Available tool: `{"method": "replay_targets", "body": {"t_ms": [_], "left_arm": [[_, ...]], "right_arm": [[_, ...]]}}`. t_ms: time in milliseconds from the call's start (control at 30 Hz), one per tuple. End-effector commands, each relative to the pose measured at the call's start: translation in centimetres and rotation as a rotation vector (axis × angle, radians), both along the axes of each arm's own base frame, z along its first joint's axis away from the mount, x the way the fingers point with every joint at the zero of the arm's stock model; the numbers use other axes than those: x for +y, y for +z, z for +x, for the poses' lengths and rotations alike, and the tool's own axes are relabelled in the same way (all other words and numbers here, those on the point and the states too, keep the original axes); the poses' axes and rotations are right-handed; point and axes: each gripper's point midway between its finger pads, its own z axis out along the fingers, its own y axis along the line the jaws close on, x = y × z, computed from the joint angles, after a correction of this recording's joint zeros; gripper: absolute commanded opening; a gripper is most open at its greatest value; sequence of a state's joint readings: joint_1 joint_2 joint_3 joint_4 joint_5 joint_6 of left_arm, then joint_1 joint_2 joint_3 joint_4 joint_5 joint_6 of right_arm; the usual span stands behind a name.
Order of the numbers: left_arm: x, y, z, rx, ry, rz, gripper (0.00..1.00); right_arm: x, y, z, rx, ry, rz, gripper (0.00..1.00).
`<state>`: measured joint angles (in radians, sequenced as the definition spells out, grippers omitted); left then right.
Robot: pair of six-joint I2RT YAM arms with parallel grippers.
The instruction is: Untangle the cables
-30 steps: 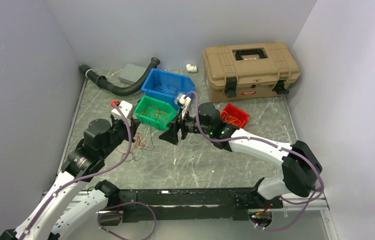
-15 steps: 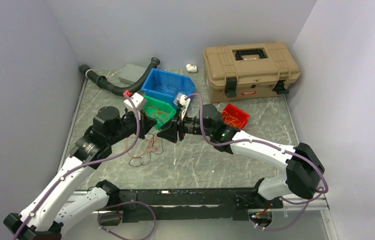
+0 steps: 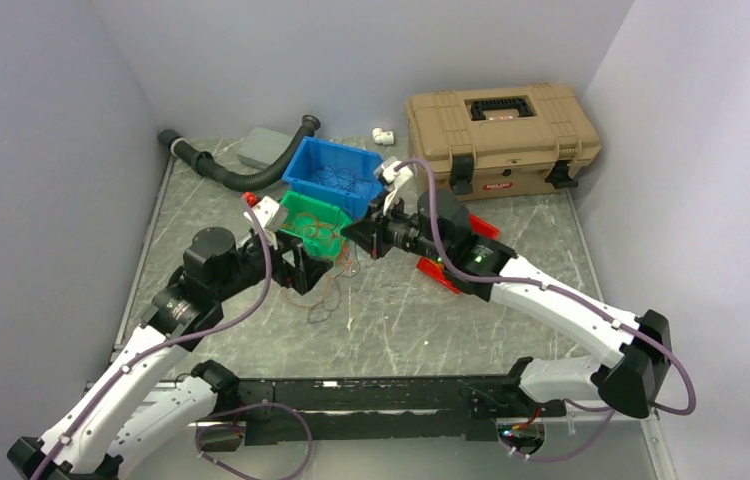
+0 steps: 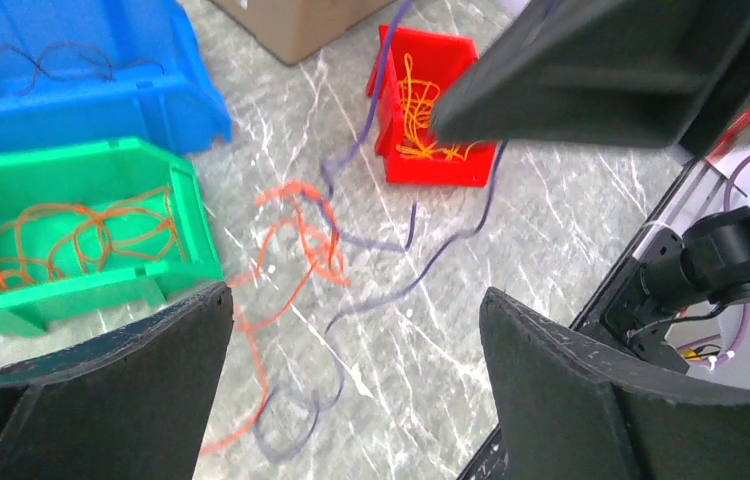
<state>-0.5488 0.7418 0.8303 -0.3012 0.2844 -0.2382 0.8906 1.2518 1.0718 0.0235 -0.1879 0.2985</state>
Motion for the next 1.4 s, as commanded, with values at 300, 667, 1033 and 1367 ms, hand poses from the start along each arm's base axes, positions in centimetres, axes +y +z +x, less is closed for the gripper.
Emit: {"method": "replay_targets", "body": {"t_ms": [300, 667, 1033, 1367], "left_arm": [[-1.3, -5.6, 2.2, 0.085, 0.056, -0.074, 0.90], [-3.3, -6.8, 3.7, -0.124, -0.019, -0.021, 0.83], [-7.2, -4.4, 1.4, -0.228, -0.259, -0.127, 0.83], [-9.0, -4.7, 3.0, -0.186, -0.261, -0.094, 0.76]], "right_arm": [[-3.9, 2.6, -0.5, 0.111, -0.087, -0.146, 0.00], [-4.7, 3.9, -2.1, 0.146, 0.005, -0.090, 0.00], [-4.8, 4.6, -2.3, 0.163, 0.040, -0.079, 0.00], [-4.3, 5.2, -2.4, 0.169, 0.065, -0.052, 0.00]]}}
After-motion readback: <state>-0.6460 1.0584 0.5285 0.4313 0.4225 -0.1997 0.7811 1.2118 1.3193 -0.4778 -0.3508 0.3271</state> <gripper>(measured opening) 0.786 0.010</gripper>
